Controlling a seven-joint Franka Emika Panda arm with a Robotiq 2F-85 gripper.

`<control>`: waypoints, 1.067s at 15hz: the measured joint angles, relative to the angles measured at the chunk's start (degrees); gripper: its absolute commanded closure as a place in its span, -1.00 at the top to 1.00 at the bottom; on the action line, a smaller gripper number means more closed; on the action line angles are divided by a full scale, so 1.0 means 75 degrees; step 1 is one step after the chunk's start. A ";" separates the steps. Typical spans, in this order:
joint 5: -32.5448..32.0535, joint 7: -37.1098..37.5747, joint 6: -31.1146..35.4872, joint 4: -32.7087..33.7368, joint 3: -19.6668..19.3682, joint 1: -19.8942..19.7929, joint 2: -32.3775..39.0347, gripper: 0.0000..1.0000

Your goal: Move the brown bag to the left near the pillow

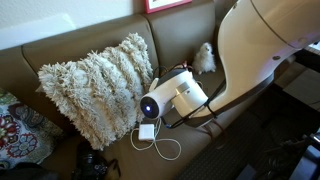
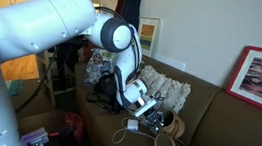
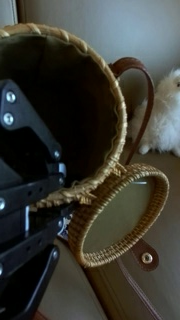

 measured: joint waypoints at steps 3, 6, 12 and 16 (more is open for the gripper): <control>0.0223 -0.0131 0.0000 0.0268 -0.0010 0.0000 0.0184 0.01; 0.0445 -0.0261 0.0000 0.0503 -0.0036 0.0001 0.0351 0.43; 0.0604 -0.0340 0.0000 0.0809 -0.0145 0.0004 0.0500 1.00; 0.0740 -0.0347 0.0000 0.0882 -0.0252 0.0004 0.0491 1.00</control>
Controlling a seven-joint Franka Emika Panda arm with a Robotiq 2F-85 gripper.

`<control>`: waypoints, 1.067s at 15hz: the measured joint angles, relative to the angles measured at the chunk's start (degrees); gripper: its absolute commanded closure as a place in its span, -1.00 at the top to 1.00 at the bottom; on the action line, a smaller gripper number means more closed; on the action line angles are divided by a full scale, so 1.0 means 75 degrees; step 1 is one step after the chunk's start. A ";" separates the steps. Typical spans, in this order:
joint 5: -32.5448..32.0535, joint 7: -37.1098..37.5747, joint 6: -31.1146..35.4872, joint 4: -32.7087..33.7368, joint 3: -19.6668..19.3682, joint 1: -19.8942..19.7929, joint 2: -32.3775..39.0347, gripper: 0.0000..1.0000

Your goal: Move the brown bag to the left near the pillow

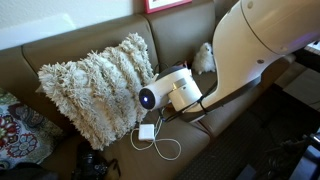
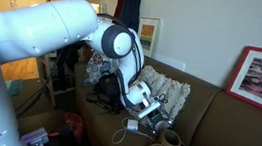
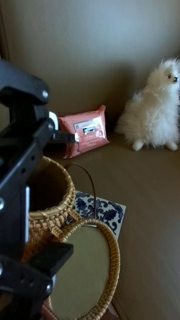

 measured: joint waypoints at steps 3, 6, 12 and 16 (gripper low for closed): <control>0.0044 0.0073 0.0000 -0.0189 -0.0067 -0.0004 -0.0265 1.00; 0.0176 0.0452 0.0000 -0.0999 -0.0103 -0.0040 -0.1063 1.00; 0.0224 0.1406 0.0149 -0.3266 -0.0119 -0.0366 -0.3124 1.00; 0.0229 0.1756 0.0493 -0.4899 -0.0142 -0.0817 -0.4501 1.00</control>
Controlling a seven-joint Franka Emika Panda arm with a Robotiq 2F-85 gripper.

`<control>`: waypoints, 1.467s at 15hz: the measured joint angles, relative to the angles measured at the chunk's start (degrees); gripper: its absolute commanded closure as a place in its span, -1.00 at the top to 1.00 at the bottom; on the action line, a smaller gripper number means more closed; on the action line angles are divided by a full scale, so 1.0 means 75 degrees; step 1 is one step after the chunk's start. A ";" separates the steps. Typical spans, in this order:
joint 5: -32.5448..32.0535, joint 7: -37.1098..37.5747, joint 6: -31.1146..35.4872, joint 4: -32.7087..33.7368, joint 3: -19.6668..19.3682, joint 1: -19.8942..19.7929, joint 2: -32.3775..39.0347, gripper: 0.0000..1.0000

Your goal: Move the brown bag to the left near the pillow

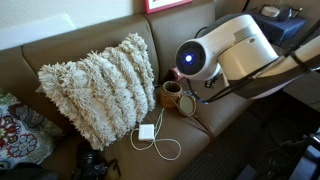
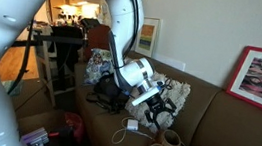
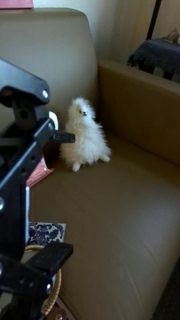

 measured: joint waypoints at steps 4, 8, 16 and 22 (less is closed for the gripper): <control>0.0002 0.0078 0.0423 -0.1228 -0.0093 -0.0432 -0.1087 1.00; 0.0002 0.0080 0.0896 -0.1994 -0.0302 -0.0701 -0.1787 1.00; 0.0001 0.0074 0.1360 -0.2480 -0.0706 -0.1007 -0.2271 1.00; 0.0001 0.0073 0.1413 -0.2488 -0.0720 -0.1023 -0.2271 1.00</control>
